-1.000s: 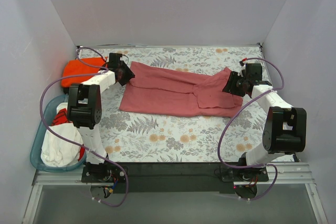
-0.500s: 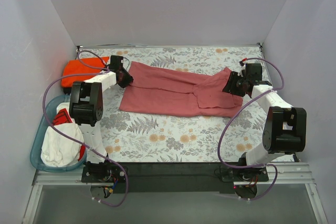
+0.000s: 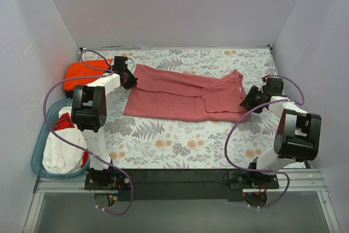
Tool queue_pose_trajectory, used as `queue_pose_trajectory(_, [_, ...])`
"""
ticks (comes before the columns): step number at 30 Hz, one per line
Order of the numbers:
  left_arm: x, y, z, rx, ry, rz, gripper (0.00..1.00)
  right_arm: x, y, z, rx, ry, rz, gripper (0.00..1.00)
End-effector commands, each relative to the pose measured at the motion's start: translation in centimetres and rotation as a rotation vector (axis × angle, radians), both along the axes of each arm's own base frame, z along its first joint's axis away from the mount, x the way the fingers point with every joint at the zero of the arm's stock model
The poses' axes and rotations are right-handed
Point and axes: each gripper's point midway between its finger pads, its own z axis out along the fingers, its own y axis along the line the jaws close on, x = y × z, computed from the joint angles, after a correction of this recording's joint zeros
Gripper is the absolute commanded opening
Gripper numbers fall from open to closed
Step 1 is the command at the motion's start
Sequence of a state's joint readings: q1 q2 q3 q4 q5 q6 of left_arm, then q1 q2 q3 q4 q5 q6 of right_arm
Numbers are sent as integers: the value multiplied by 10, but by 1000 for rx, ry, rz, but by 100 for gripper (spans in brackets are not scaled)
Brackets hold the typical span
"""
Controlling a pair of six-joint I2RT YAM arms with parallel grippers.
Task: Fold and stack the t-shirts
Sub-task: Flatten the tshirt out
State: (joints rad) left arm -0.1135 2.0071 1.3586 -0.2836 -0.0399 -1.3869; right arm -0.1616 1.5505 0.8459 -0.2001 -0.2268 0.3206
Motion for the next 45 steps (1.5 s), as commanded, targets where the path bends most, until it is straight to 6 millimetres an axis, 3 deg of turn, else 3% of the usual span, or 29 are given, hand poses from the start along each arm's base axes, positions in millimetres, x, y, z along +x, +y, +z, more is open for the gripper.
queue_pose_trajectory(1, [0,-1,23,-10,-43,-14,0,-4,1,-5,88,-13,-26,50])
queue_pose_trajectory(11, [1,-4,28,-28,-53,-22,0,-6,10,-16,203,-3,-14,46])
queue_pose_trajectory(26, [1,-4,27,-25,-49,-27,0,11,19,29,262,-112,15,39])
queue_pose_trajectory(36, [0,-4,26,-25,-47,-29,0,7,-11,33,91,-85,-90,42])
queue_pose_trajectory(45, [0,-4,25,-24,-44,-32,0,19,1,37,103,-100,-24,42])
